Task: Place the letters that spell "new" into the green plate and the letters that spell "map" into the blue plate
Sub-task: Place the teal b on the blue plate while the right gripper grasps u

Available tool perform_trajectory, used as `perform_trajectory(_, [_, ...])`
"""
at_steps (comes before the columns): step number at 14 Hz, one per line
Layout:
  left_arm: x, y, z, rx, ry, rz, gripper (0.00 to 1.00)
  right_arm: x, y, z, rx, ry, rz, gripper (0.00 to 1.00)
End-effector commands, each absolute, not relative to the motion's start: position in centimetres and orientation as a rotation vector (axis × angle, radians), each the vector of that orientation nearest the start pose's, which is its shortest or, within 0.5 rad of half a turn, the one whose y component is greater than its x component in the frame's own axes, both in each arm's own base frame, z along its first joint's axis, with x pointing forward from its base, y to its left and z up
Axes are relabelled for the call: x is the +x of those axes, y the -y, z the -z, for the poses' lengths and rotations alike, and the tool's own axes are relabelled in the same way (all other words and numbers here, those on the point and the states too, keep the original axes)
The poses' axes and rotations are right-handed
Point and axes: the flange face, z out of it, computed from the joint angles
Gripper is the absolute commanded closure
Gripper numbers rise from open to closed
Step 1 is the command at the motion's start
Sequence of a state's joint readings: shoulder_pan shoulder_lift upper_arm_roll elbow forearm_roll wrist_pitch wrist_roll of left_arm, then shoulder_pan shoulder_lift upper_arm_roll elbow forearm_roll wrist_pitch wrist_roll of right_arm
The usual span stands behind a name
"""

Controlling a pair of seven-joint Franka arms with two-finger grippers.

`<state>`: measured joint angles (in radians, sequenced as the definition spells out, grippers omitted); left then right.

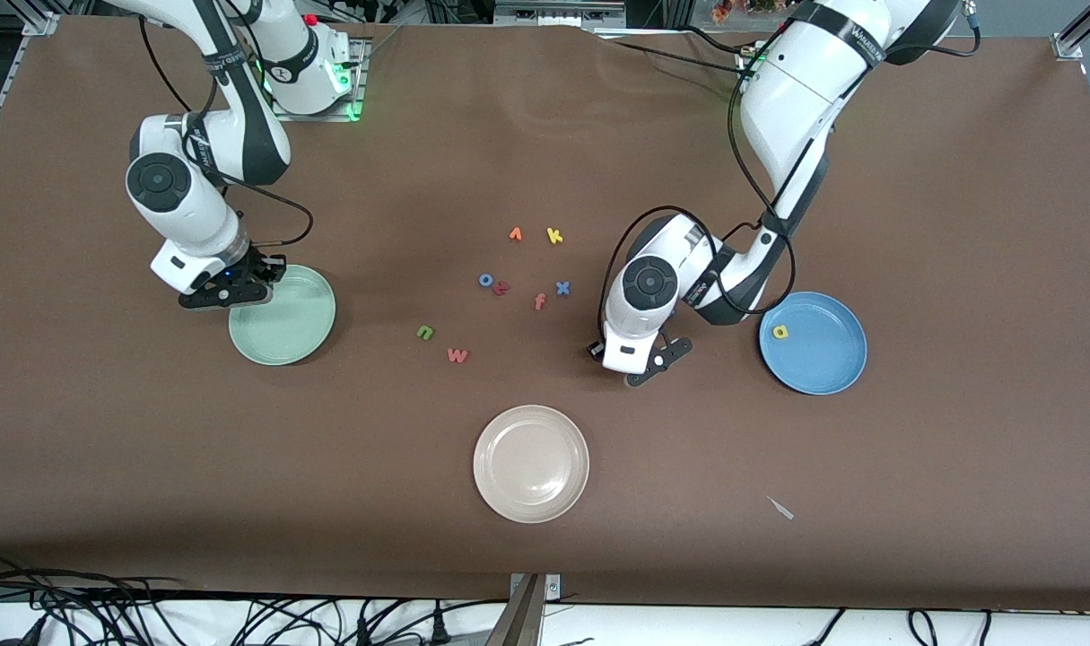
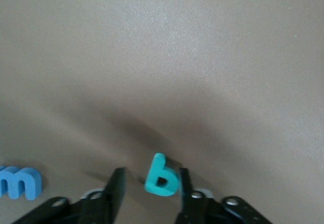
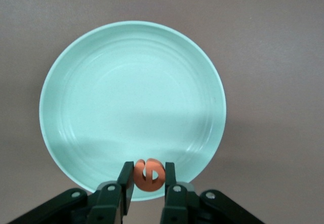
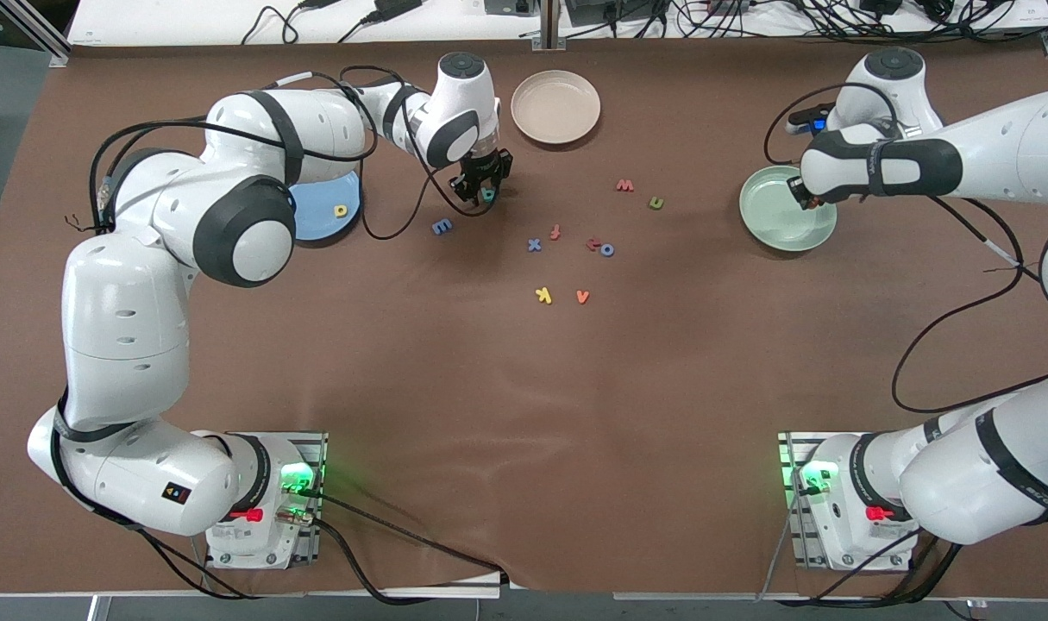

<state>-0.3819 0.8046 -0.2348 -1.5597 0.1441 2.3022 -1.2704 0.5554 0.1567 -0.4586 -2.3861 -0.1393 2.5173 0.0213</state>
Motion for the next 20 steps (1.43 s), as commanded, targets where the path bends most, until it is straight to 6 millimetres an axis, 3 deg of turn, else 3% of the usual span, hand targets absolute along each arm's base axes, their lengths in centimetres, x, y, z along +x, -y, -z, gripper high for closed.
perform_trajectory(1, [58.9, 38.4, -17.5, -2.977, 0.97, -0.069, 0.64, 49.2, -4.6, -26.0, -3.265, 0.349, 0.03, 0.63])
perform_trajectory(3, [59.3, 38.4, -17.0, -2.976, 0.975, -0.068, 0.75, 49.3, -4.6, -26.1, -3.264, 0.335, 0.033, 0.45])
perform_trajectory(5, [59.4, 38.3, -17.1, -2.979, 0.968, -0.063, 0.87, 49.3, -4.6, -26.1, -3.264, 0.311, 0.035, 0.34])
perform_trajectory(7, [59.7, 38.2, -17.6, -2.979, 0.93, -0.034, 0.92, 49.4, -4.8, -26.2, -3.263, 0.309, 0.04, 0.32])
perform_trajectory(9, [60.3, 37.4, -18.4, -2.978, 0.92, -0.014, 0.95, 49.6, -6.5, -26.4, -3.264, 0.217, 0.063, 0.32])
perform_trajectory(14, [61.9, 33.5, -20.8, -2.931, 0.613, -0.193, 0.95, 50.8, -17.2, -25.7, -3.249, -0.035, 0.144, 0.32])
perform_trajectory(20, [64.0, 22.2, -25.8, -2.941, 0.077, -0.416, 0.95, 53.9, -28.3, -23.2, -3.117, -0.331, 0.138, 0.3])
